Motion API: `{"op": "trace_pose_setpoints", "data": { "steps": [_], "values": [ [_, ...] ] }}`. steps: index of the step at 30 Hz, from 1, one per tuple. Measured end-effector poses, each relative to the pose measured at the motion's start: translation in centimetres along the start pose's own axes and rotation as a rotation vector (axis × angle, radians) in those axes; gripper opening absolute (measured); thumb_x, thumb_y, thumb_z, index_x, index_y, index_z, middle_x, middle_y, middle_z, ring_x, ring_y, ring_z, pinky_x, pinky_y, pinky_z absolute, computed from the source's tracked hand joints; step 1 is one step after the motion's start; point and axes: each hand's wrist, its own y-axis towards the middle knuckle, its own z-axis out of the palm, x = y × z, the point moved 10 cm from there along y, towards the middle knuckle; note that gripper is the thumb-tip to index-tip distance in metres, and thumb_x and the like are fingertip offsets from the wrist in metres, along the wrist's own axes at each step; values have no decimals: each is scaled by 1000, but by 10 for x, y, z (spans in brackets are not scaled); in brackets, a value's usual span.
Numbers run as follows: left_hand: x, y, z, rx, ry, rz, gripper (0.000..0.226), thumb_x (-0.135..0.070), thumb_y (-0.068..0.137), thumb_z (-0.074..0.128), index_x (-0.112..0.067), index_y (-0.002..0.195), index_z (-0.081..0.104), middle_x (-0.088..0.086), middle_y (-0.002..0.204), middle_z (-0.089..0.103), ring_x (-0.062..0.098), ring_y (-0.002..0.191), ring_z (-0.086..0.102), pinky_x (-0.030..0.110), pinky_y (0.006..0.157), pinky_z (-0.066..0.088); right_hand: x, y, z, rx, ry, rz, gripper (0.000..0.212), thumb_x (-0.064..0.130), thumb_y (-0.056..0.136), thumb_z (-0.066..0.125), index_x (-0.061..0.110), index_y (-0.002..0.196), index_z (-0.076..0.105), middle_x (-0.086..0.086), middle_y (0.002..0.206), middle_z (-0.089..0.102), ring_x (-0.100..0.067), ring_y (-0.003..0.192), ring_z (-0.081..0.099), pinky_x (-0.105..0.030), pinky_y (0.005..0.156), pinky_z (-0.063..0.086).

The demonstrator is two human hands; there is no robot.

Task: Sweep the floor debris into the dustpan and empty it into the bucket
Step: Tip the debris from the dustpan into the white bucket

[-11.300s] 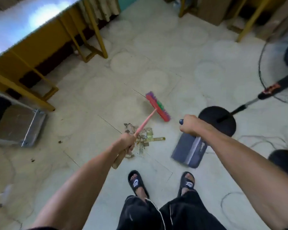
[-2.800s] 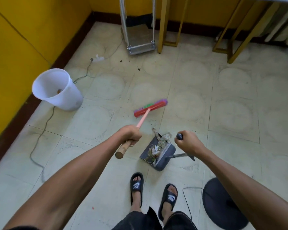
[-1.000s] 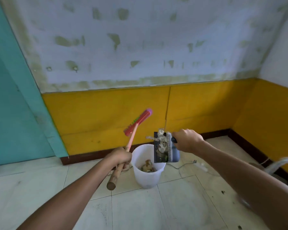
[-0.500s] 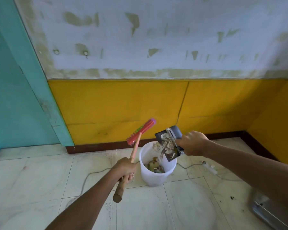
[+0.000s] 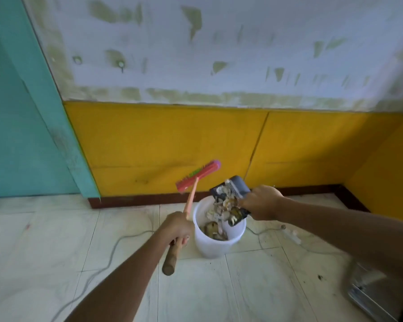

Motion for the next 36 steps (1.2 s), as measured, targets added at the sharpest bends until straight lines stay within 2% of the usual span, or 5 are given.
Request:
{"op": "trace_pose_setpoints", "data": {
  "steps": [4, 16, 24, 31, 36],
  "values": [
    [-6, -1, 7, -17, -17, -9, 20, -13, 92, 48, -3, 107, 57, 5, 68, 62, 12, 47, 55, 23, 45, 48, -2, 7, 0, 21, -47, -19, 24, 14, 95, 44, 12, 110, 63, -11, 105, 70, -31, 92, 68, -35, 66, 49],
    [-11, 0, 0, -53, 67, 13, 14, -8, 89, 47, -4, 102, 52, 4, 64, 60, 11, 44, 55, 24, 45, 49, 9, 12, 2, 48, -109, -135, 20, 12, 95, 49, 9, 110, 61, -14, 100, 69, -31, 89, 68, -32, 56, 44],
    [-11, -1, -8, -157, 257, 24, 37, -9, 93, 52, 1, 129, 50, 6, 76, 59, 11, 50, 61, 20, 41, 47, -6, 20, 2, 63, -69, -90, 18, 11, 96, 46, 10, 104, 62, -6, 77, 58, -25, 66, 52, -35, 61, 52],
    [-17, -11, -6, -307, 741, 78, 39, -9, 95, 56, -6, 133, 51, 2, 110, 66, 16, 97, 68, 24, 74, 54, -2, 29, 2, 53, -190, -115, 23, 4, 91, 47, 8, 107, 63, -12, 82, 63, -29, 65, 56, -26, 41, 27],
    [-19, -12, -5, -325, 819, 84, 39, -10, 95, 55, -5, 134, 51, 1, 112, 65, 16, 100, 67, 24, 74, 53, -11, 23, 0, 37, -149, -80, 16, 10, 94, 46, 9, 105, 58, -13, 87, 65, -29, 71, 59, -32, 54, 40]
  ]
}}
